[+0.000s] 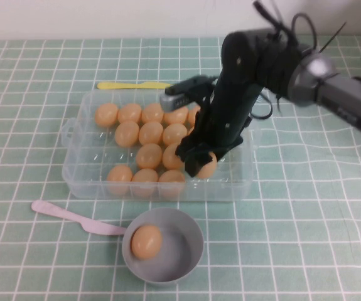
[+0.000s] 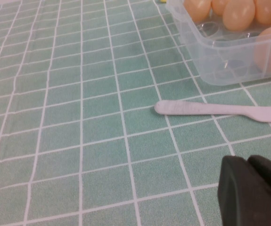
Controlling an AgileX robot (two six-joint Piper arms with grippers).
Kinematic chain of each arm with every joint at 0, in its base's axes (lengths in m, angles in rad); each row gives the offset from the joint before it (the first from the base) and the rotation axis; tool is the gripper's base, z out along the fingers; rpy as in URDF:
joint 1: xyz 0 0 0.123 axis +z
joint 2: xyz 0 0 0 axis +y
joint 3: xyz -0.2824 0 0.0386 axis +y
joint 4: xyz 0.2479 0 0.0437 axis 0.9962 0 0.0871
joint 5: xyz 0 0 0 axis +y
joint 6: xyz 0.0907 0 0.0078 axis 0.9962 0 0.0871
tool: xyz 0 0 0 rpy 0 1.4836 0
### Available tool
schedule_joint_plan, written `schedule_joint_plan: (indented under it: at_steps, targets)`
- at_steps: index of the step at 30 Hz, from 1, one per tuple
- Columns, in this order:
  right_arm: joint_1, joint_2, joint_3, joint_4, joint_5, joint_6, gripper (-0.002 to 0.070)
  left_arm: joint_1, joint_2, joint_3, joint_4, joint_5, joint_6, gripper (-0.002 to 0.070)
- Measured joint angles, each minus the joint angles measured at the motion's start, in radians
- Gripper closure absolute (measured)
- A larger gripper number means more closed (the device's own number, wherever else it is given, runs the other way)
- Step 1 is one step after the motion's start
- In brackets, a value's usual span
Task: Take an egg out of the egg box
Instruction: Pick up the egg from the plastic box, then place the egg in the bowl
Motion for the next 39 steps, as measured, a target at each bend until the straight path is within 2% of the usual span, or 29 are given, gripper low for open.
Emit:
schedule_joint_plan:
  at_steps: [8, 16, 22, 39]
  targets:
    - [0.024, -0.190, 0.023, -0.079, 0.005, 0.064, 0.0288, 0.000, 0.000, 0.000, 0.000, 0.000, 0.000, 0.0680]
    - [0.216, -0.345, 0.216, -0.084, -0.005, 0.088, 0.0289, 0.000, 0.000, 0.000, 0.000, 0.000, 0.000, 0.0680]
    - [0.295, -0.349, 0.311, -0.070, -0.031, 0.093, 0.0289, 0.000, 0.000, 0.000, 0.000, 0.000, 0.000, 0.0680]
    - [0.298, -0.182, 0.322, -0.062, -0.135, 0.099, 0.0289, 0.000, 0.000, 0.000, 0.000, 0.000, 0.000, 0.0679]
